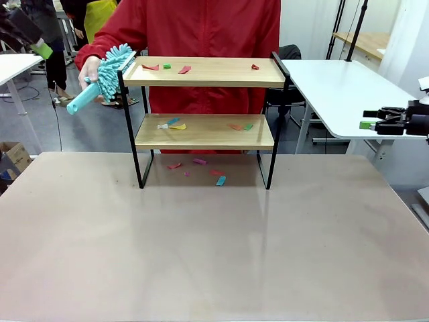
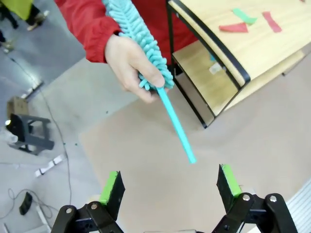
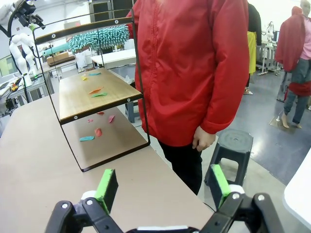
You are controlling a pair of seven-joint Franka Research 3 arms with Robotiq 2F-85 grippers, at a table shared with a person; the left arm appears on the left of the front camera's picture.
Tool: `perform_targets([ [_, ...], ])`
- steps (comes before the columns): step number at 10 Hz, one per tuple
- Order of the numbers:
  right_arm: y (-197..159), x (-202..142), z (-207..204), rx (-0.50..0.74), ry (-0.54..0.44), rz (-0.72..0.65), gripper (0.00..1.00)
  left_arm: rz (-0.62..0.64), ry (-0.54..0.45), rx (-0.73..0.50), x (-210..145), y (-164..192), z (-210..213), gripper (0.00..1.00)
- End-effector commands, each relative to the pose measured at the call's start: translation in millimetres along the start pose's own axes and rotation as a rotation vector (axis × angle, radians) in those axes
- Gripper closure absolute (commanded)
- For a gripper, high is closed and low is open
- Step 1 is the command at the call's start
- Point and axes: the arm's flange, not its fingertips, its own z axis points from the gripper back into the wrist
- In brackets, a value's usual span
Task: Clean the shelf.
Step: Pick up the Duster handed by the human.
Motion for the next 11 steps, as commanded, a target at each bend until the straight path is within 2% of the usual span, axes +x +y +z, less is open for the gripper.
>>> perform_targets([
  [1, 1, 9, -1, -0.013, 0.007, -0.013, 0.00, 0.068, -0.057, 0.106, -11, -34, -7, 0.00],
  [2, 1, 9, -1, -0.013, 0.007, -0.013, 0.00, 0.090, -0.067, 0.104, -15, -42, -17, 0.00],
  [6, 1, 9, -1, -0.013, 0.007, -0.013, 0.00, 0.104, 0.005, 0.032, -28, -67, -54, 0.00],
  [9, 1, 9, -1, -0.013, 0.007, -0.013, 0.00, 0.144, -0.018, 0.113, -34, -83, -73, 0.00],
  [11, 1, 9, -1, -0.013, 0.007, -0.013, 0.00, 0.169, -0.029, 0.148, -31, -82, -94, 0.00],
])
